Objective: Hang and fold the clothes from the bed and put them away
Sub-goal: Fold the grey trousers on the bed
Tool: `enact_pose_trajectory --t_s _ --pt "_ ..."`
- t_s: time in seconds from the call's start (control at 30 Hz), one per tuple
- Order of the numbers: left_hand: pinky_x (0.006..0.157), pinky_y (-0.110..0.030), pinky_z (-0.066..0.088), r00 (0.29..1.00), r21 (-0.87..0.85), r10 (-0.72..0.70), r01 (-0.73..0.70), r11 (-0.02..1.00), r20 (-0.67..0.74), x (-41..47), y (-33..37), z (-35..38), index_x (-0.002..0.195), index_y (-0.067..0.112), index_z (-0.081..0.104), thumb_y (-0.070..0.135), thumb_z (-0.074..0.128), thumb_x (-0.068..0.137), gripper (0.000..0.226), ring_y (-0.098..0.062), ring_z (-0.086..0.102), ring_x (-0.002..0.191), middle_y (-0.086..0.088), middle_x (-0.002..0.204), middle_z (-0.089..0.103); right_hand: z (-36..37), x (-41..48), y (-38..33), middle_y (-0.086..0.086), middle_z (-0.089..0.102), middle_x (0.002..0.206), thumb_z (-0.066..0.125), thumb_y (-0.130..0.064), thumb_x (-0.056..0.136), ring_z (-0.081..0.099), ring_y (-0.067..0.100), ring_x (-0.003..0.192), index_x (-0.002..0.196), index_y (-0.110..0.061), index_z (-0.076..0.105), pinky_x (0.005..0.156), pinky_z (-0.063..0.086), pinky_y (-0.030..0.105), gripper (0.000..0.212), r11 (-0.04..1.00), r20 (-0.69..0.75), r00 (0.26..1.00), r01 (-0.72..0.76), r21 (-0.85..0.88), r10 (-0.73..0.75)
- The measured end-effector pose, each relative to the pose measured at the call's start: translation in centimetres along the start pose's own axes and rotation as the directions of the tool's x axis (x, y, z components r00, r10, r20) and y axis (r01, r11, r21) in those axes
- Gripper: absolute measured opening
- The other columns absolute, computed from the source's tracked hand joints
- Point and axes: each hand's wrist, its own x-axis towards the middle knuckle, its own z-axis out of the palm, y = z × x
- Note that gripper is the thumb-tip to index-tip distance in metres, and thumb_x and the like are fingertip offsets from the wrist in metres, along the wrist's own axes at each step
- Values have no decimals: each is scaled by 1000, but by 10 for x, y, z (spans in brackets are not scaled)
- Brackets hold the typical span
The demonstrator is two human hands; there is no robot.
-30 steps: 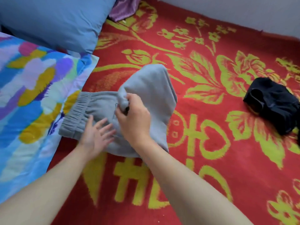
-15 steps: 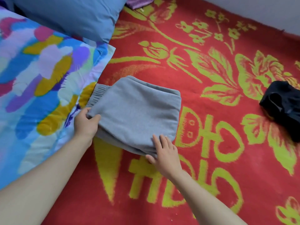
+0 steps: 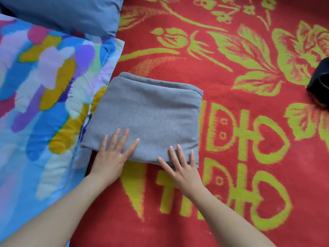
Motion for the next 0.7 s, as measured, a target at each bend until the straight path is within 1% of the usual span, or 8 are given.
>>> enact_pose_trajectory --t_s 0.07,0.13,0.23,0.3,0.4,0.53,0.6,0.7 --pt "85 -60 47 996 17 -28 26 1000 90 5 -4 2 122 13 64 6 38 68 61 -50 55 112 -26 128 56 2 6 -1 14 60 127 60 -15 67 58 36 114 135 -31 32 77 52 58 75 1000 14 1000 9 -19 -9" --pt "87 -58 47 992 26 -28 25 999 127 9 -9 6 124 14 63 7 28 69 66 -50 55 112 -24 129 56 2 10 2 13 60 127 68 -18 68 59 35 113 136 -36 40 76 53 57 75 999 34 999 32 -35 -31" --pt "87 -57 47 997 40 3 -6 999 80 13 -14 16 125 16 61 5 30 73 62 -48 56 111 -22 129 57 7 15 15 12 62 124 51 -21 79 62 35 109 129 -40 52 73 54 54 54 994 -55 993 101 -52 -104" --pt "88 -57 47 998 52 3 -7 999 62 18 -16 20 125 17 62 5 32 76 58 -47 58 109 -21 128 58 10 19 27 12 62 124 42 -20 83 62 36 108 135 -40 41 73 55 51 55 990 -92 988 120 -72 -127" --pt "88 -58 46 998 56 2 -5 998 59 25 -16 24 124 17 62 6 33 78 56 -48 58 108 -21 127 59 8 31 41 15 61 125 63 -22 80 63 37 106 136 -37 33 73 55 48 66 986 -114 984 122 -113 -135" --pt "85 -57 48 997 41 39 -42 998 61 33 -23 25 121 16 65 5 32 75 58 -47 60 105 -21 123 61 3 47 39 16 65 118 82 -15 58 66 38 96 126 -33 58 65 55 41 75 994 -59 992 107 -18 -108" --pt "84 -58 48 995 32 65 -67 997 74 39 -28 25 118 16 67 5 34 70 59 -47 62 102 -21 120 63 1 54 40 15 66 117 82 -10 54 66 37 94 124 -31 61 63 55 37 77 995 -29 995 97 37 -96" --pt "81 -59 49 995 15 78 -79 997 59 45 -30 24 113 15 70 5 32 70 58 -47 63 97 -21 115 65 -3 58 46 17 64 118 67 -2 67 66 39 94 126 -29 60 63 55 35 65 982 -83 991 117 149 -105"
